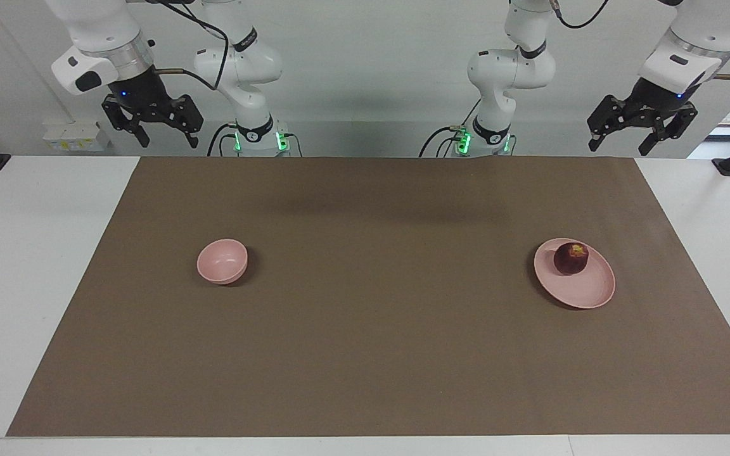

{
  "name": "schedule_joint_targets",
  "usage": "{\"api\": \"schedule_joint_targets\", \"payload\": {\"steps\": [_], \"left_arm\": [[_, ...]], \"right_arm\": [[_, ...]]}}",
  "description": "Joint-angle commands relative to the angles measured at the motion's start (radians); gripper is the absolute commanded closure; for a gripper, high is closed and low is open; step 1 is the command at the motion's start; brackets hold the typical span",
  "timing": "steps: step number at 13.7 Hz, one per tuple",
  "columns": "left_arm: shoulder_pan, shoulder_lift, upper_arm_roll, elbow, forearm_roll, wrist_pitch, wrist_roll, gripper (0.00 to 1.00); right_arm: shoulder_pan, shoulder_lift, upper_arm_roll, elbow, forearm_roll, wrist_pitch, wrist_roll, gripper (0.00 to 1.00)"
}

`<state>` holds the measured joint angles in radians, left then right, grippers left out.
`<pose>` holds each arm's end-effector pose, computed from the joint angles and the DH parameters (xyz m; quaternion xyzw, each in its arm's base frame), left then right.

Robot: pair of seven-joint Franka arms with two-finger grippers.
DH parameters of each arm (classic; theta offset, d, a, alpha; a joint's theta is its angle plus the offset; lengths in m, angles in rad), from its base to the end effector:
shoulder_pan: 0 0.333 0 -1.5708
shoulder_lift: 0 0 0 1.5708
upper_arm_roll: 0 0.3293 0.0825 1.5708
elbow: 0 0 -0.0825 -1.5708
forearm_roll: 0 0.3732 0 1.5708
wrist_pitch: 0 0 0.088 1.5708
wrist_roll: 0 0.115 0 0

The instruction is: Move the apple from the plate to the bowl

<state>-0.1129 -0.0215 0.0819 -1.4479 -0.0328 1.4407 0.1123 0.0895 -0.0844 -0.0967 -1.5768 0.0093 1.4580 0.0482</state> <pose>0.5221 -0.0197 0.6856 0.9971 -0.0738 0.0078 0.0168 0.5041 -0.0050 0.6614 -0.9994 0.0270 0.0176 0.0083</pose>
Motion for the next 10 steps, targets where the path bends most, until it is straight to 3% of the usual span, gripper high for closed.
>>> {"api": "schedule_joint_targets", "payload": {"steps": [1, 10], "left_arm": [[-0.001, -0.021, 0.001, -0.023, -0.007, -0.005, 0.012, 0.00], [-0.001, -0.020, 0.001, -0.020, -0.007, -0.010, 0.000, 0.00]], "right_arm": [[-0.007, -0.024, 0.008, -0.028, -0.026, 0.005, -0.054, 0.00], [-0.008, -0.054, 0.011, -0.063, -0.012, 0.005, -0.060, 0.00]]}}
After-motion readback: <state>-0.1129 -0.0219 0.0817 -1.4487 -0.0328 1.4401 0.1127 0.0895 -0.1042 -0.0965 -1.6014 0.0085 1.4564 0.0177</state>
